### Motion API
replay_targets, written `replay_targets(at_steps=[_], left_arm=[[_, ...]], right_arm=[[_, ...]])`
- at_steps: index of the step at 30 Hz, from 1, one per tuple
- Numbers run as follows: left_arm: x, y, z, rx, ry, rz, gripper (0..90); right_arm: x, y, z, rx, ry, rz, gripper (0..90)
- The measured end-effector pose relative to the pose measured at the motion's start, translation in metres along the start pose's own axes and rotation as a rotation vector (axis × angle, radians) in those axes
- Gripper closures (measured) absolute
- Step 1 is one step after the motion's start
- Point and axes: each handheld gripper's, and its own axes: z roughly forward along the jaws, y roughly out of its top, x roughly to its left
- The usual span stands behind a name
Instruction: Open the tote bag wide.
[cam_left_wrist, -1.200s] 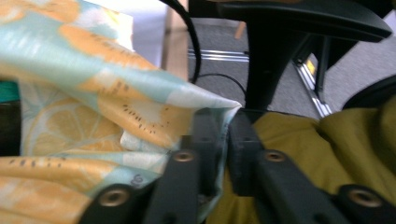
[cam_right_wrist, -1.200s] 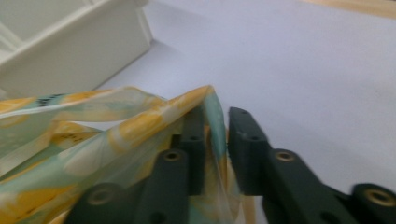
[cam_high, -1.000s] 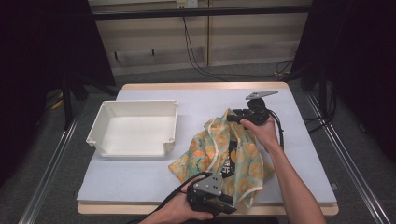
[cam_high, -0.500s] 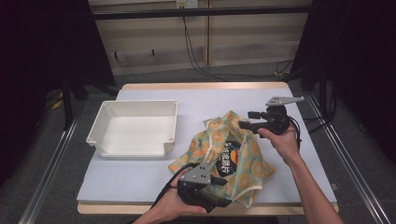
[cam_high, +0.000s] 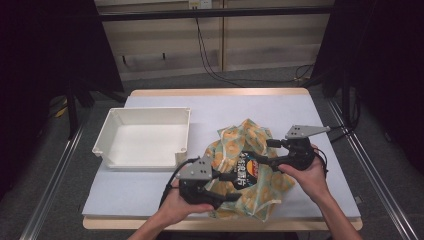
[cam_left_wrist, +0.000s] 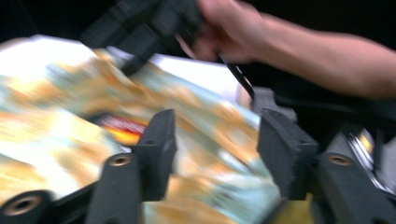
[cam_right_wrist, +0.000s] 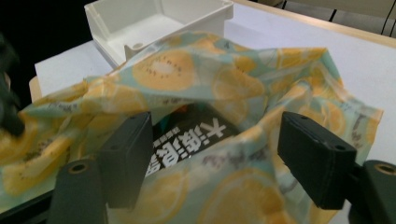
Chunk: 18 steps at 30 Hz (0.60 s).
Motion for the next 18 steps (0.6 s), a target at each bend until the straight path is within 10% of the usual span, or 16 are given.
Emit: replay_targets(at_steps=[6, 13, 18], left_arm=[[0.035, -0.004, 0.011, 0.044, 0.140, 0.004, 48.5], [0.057, -0.040, 0.027, 0.154, 0.186, -0.079, 61.7], [0.059, -0.046, 0.020, 0.198, 0.236, -0.070, 85.5]], right_arm=[[0.005, -0.015, 0.004, 0.031, -0.011, 0.013, 22.5], [0.004, -0.035, 0.021, 0.101, -0.014, 0.008, 26.5], [0.004, -0.047, 0.024, 0.120, -0.049, 0.007, 53.4]])
